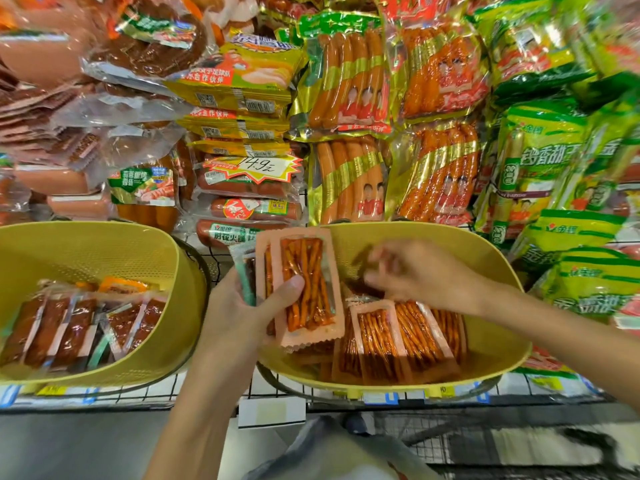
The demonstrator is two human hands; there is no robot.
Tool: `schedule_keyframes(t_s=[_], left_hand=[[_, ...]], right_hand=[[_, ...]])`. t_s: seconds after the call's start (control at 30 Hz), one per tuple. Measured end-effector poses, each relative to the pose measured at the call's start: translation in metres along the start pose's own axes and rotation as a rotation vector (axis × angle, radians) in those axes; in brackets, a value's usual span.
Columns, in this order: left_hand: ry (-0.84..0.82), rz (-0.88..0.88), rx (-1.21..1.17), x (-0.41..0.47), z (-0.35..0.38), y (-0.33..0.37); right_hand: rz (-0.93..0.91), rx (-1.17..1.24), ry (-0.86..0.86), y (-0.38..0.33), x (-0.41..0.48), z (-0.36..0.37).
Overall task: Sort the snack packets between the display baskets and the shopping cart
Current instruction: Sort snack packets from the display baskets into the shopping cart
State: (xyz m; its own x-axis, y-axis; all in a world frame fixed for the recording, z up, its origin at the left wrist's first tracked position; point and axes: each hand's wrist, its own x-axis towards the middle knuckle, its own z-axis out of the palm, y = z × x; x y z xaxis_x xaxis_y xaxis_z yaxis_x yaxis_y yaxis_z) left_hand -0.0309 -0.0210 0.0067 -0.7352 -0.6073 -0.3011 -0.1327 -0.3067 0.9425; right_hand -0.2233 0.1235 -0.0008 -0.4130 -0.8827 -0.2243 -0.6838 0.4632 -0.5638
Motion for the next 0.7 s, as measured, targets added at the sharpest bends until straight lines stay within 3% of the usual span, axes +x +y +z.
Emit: schedule_keyframes(t_s=[0.1,0.2,0.3,0.4,0.47,0.57,0.7], left_hand=[[0.012,0.000,0.008,0.002,-0.002,0.002],[0.019,-0.001,0.055,0.001,0.003,0.003],[0.039,0.018,0.069,-0.001,0.004,0.001],[0.097,0.071,0.074,-0.003,0.004,0.001],[0.140,0.108,0.136,-0.003,0.004,0.003],[0.068,0.099,0.149,-0.003,0.005,0.005],[-0.113,0.022,0.098,-0.006,0.011,0.008]], right_hand=[[0.065,-0.518,-0.317,0.019,-0.006,0.025],[-0.052,-0.628,-0.254,0.019,-0.001,0.036],[-0.058,-0.226,-0.044,0.018,0.000,0.023],[0.037,0.352,-0.076,0.012,-0.007,-0.012],[-0.034,0.575,-0.071,0.003,-0.012,-0.040],[-0.143,0.724,-0.089,-0.021,-0.010,-0.055],[-0.168,0.599,0.044,-0.052,0.007,-0.035]])
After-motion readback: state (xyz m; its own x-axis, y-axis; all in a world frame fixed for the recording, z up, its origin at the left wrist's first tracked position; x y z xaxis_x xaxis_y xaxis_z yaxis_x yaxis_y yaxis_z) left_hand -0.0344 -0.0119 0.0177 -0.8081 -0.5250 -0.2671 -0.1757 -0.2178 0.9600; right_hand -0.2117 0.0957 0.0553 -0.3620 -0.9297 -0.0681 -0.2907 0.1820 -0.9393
